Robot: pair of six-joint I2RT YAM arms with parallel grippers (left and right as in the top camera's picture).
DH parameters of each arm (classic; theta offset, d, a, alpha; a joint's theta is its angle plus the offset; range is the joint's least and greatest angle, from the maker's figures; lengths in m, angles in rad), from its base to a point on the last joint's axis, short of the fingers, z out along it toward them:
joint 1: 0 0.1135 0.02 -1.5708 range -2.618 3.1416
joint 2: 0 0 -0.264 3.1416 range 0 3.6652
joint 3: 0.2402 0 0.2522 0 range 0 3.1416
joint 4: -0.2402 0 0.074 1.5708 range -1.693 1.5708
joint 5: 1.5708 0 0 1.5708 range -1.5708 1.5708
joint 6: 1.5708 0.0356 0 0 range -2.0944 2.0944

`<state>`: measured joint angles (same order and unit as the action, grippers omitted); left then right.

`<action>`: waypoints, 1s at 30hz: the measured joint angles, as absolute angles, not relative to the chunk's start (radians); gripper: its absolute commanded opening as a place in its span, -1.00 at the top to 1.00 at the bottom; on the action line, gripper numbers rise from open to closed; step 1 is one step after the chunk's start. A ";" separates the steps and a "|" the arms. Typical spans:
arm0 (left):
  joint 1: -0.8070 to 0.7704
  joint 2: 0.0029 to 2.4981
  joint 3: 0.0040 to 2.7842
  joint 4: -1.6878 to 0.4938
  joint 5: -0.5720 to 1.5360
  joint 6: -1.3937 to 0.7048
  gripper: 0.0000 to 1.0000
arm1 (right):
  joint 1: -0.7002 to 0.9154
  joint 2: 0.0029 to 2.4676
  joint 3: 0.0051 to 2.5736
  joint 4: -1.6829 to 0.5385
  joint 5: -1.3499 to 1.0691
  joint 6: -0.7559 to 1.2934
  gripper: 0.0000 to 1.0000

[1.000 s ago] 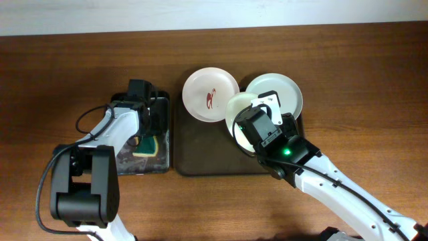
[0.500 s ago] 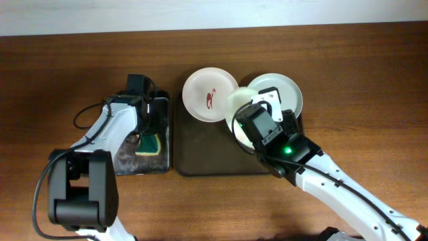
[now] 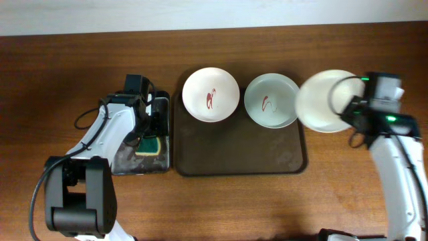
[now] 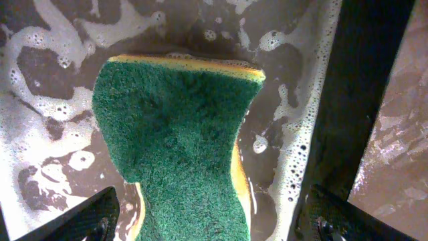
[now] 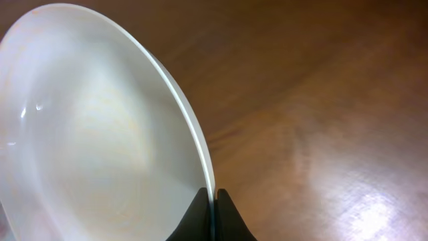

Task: Clean dirty plates on tray and stack at the side
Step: 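Place the white plate on the table right of the tray, then grasp the pink plate's rim with the right gripper and pull it center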

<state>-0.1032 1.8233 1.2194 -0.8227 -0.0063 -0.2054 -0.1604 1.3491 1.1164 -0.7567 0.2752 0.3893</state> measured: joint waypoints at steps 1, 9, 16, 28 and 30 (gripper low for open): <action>-0.103 1.818 1.219 -0.823 -0.006 -0.205 -0.77 | -0.276 1.349 1.116 -0.760 0.236 0.393 0.92; -0.103 1.818 1.219 -0.824 -0.006 -0.205 -0.77 | -0.545 1.612 1.119 -0.739 0.091 0.393 0.92; -0.103 1.817 1.219 -0.823 -0.006 -0.205 -0.78 | -0.546 1.634 1.121 -0.690 -0.030 0.377 -0.26; -0.104 1.817 1.219 -0.824 -0.006 -0.205 -0.79 | 0.049 1.648 1.445 -0.796 -0.347 -0.027 -0.50; -0.103 1.818 1.219 -0.824 -0.006 -0.205 -0.78 | 0.132 1.689 1.527 -0.775 -0.321 -0.050 -0.52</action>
